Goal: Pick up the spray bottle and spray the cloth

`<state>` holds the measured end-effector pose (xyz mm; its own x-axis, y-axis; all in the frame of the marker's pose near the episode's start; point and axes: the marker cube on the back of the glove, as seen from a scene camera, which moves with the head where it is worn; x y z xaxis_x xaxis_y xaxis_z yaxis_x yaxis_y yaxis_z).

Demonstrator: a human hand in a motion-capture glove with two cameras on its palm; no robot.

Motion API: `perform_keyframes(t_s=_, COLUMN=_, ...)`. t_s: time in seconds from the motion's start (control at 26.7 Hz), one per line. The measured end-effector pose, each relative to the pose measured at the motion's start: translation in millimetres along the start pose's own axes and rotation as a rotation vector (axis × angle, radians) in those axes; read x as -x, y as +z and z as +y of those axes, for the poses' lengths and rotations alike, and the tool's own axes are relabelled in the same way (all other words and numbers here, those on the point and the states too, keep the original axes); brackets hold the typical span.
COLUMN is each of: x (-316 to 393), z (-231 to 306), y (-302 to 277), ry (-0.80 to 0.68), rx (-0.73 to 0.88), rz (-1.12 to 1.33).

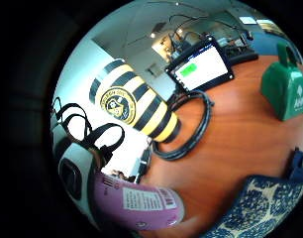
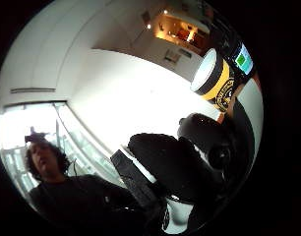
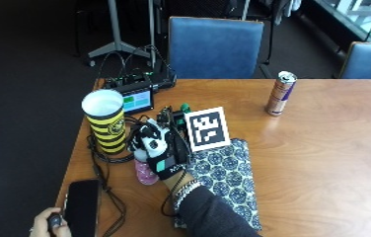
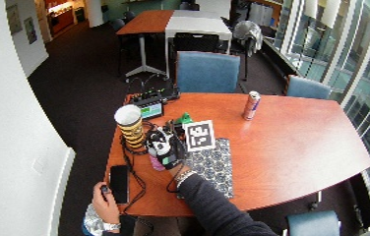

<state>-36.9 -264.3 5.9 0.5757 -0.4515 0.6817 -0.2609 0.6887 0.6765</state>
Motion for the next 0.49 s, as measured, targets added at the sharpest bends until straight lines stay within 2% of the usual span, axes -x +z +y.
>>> perform_keyframes(t_s=0.3, x=-23.3, z=12.9, y=3.1, ry=0.183, rx=0.158, rz=-0.062)
perform_keyframes(t_s=0.49, x=-17.1, z=25.1, y=-17.8, ry=0.261, rx=0.333, rz=0.067)
